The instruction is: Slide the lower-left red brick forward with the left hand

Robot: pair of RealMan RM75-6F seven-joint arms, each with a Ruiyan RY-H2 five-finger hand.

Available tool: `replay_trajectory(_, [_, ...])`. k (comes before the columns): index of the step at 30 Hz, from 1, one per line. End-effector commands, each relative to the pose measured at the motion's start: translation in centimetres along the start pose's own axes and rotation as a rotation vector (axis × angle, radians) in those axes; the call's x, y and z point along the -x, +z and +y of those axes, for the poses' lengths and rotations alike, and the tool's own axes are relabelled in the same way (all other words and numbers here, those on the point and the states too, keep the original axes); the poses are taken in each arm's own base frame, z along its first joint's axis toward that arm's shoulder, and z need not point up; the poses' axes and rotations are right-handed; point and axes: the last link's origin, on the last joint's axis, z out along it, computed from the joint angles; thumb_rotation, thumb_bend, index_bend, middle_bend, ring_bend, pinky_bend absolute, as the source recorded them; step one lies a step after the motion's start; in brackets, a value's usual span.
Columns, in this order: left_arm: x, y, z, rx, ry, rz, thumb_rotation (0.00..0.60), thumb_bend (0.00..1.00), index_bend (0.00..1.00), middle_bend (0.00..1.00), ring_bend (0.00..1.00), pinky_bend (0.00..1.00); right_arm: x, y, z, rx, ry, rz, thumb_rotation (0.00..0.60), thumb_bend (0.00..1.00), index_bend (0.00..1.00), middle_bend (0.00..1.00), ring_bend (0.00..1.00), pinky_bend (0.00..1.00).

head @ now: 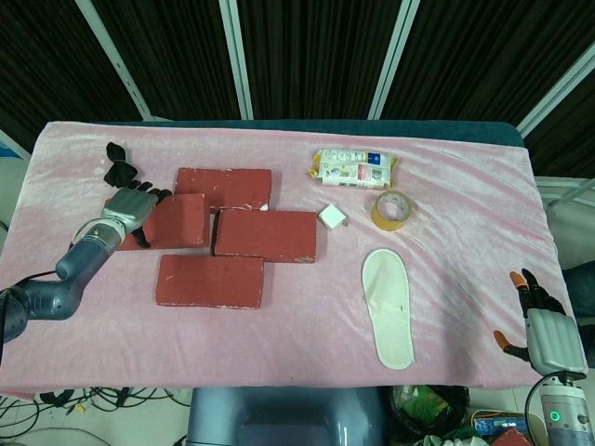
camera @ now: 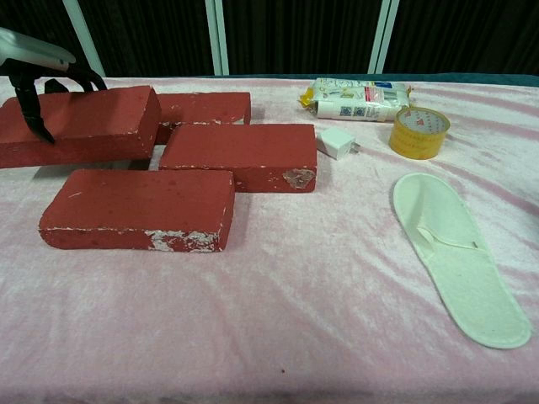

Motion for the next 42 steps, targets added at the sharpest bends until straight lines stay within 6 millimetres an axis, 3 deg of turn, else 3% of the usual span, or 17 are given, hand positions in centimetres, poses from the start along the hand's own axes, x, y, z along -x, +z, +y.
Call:
replay_trajectory(1, [0.0,0.0,0.1,0.003,0.009,0.0,0.6,0.31,0.27,0.2,0.0,0.0,0.0,0.0,0.0,0.0,0.0,0.0,0.6,0.16,0.08,0.01,0.12,0.2])
replay_trajectory(13, [0.7,-0.5,-1.1,-0.025,0.02,-0.024,0.6,0.31,0.27,0.2,0.0,0.0,0.1,0.0,0.0,0.001,-0.002,-0.002,0.6,0.16,0.08,0.01,0.12,0.2])
replay_trajectory(42, [0.8,0.9,1.6,0.026,0.063,-0.038,0.6,0.31,0.26,0.19,0.0,0.0,0.0,0.1,0.0,0.008,0.002,-0.005,0.6,0.16,0.08,0.01,0.12,0.2])
